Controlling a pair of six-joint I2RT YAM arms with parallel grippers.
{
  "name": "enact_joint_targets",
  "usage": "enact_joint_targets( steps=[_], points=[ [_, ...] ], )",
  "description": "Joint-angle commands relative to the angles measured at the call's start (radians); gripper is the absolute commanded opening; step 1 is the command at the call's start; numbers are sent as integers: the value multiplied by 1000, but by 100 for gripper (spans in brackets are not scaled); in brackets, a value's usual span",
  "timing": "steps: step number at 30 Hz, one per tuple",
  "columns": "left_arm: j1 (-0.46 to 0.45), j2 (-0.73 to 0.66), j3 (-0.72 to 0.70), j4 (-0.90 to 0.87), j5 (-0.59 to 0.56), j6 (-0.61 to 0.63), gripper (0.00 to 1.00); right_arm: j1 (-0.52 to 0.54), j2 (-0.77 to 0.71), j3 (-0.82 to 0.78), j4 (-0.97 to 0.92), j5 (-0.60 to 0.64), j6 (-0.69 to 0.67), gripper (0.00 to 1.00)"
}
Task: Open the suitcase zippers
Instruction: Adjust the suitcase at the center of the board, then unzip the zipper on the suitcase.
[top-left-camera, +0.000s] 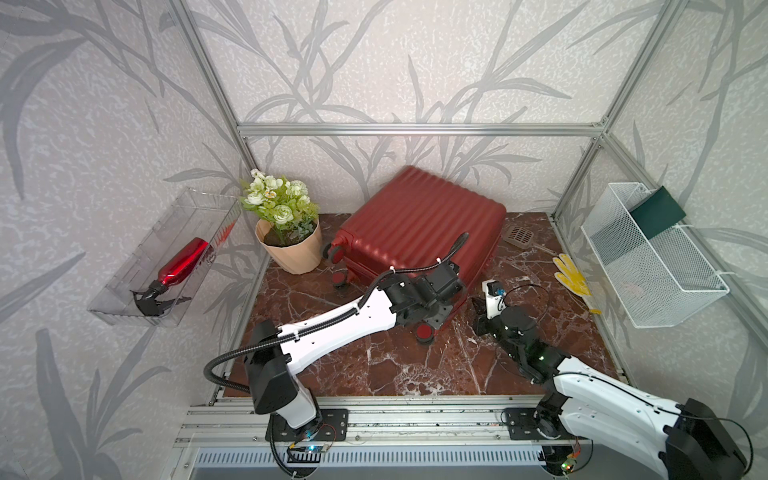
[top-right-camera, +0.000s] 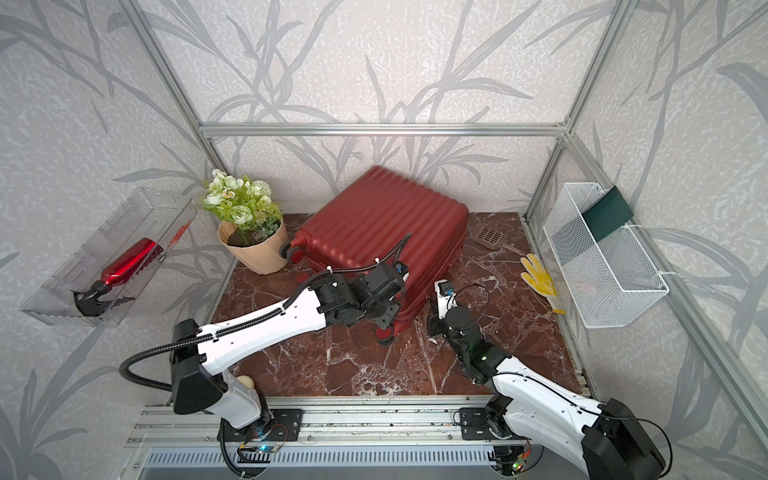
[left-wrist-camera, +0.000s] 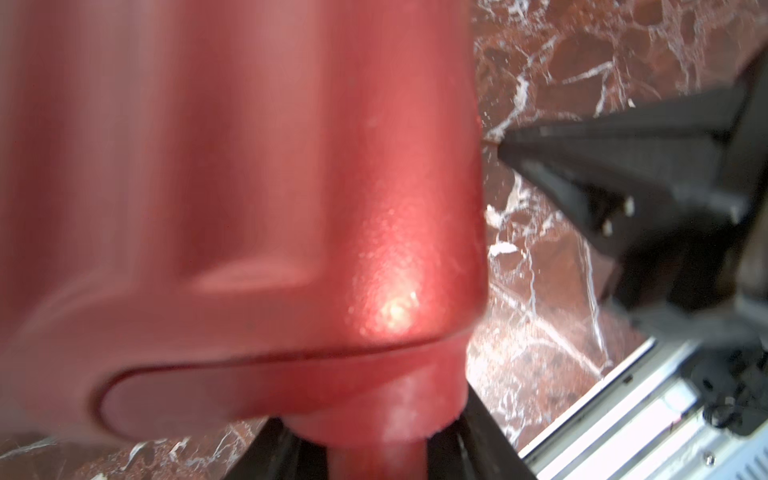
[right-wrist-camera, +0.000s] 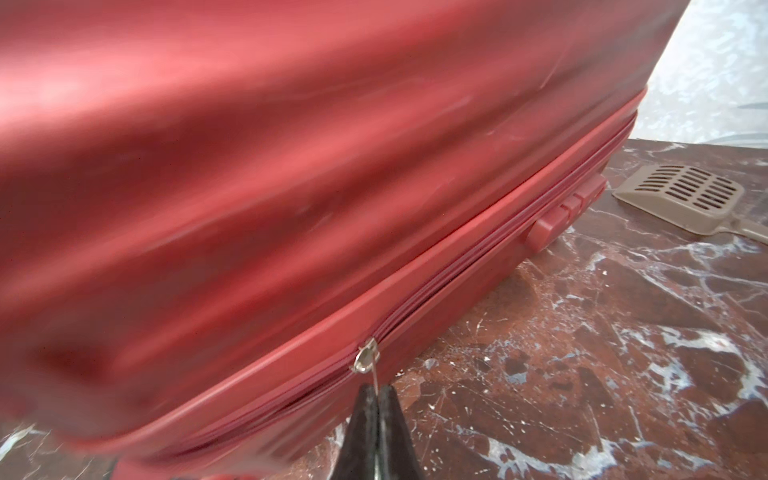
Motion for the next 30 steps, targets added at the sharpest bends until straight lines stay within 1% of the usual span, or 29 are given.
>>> enact_joint_targets(
  steps=[1, 8, 10, 13, 14, 16, 19, 20, 22, 24, 27, 29, 30],
  points=[
    [-1, -132, -49, -122, 25, 97, 0, -99, 49, 38, -7, 214, 1, 0],
    [-2, -301, -203, -53, 21, 121, 0, -329, 229, 148, 70, 144, 50, 0],
    [-2, -335, -228, -44, -9, 125, 0, -382, 264, 162, 89, 138, 66, 0],
    [7, -344, -234, -37, -110, 124, 0, -431, 266, 162, 96, 136, 81, 0],
    [24, -334, -231, -32, -149, 115, 0, -434, 248, 153, 93, 141, 79, 0],
    [96, -303, -216, -22, -169, 92, 0, -434, 190, 125, 72, 132, 85, 0],
    [243, -254, -206, 12, -146, 47, 0, -432, 72, 71, -1, 127, 116, 0],
    [280, -241, -204, 27, -154, 38, 0, -431, 37, 56, -26, 126, 119, 0],
    [331, -210, -192, 56, -219, 9, 0, -428, -45, 33, -102, 133, 136, 0],
    [362, -175, -167, 81, -247, -8, 0, -418, -114, 11, -150, 123, 140, 0],
    [389, -98, -109, 114, -317, -19, 0, -352, -203, 0, -240, 141, 153, 0],
    [424, -34, -59, 127, -355, -17, 1, -269, -255, -6, -300, 177, 157, 0],
    [457, 3, -23, 126, -360, -27, 2, -216, -281, -14, -321, 198, 155, 0]
  ],
)
